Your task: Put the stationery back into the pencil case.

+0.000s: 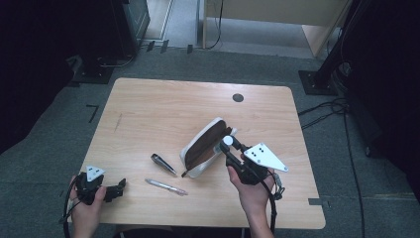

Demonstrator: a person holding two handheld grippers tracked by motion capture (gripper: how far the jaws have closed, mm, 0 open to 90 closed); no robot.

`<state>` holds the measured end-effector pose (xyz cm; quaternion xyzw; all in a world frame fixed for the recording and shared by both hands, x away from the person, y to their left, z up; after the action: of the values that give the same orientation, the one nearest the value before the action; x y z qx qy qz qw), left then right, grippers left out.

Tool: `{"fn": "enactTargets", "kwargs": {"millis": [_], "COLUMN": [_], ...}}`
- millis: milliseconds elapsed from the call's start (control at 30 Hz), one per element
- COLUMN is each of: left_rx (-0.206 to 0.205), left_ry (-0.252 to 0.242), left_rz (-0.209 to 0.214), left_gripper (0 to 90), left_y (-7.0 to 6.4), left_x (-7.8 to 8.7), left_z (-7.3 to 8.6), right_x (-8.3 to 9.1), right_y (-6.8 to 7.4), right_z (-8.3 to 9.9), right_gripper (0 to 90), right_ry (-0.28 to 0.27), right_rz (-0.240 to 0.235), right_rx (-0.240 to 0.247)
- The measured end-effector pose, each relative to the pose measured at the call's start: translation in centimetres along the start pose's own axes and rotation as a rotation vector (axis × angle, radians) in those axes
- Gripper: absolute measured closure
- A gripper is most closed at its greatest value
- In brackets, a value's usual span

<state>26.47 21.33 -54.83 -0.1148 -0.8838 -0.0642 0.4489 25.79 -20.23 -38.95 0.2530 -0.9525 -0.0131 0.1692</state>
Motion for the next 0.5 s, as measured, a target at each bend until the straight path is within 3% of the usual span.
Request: {"fn": "enactTargets", "kwargs": {"millis": [233, 500], "left_rx": [0.000, 0.000], "left_ry": [0.000, 0.000], "left_rz": [0.000, 0.000], "left_gripper": [0.0, 0.0], "left_y": [0.0, 0.0], "left_x": [0.0, 0.0], "left_z": [0.0, 0.0], "right_x": [-1.4, -3.4], "right_y": [1.1, 1.9], "right_z": [0.0, 1.3], "right_gripper": [65.7, 65.7], "right_ry": [0.020, 0.086], "right_rz": [-0.027, -0.041], "right_rx": [0.026, 0.040]}}
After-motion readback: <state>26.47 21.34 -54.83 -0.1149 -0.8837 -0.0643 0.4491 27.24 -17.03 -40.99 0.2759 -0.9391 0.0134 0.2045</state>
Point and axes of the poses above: each handheld gripper's, and its own axes: x roughly backward along the jaws, z roughly out of its underside, y roughly to its left, the point moved 4 cm from there along -x, roughly forward along the jaws, and after that the axes turned 7 degrees about y, right-handed, at the moved point
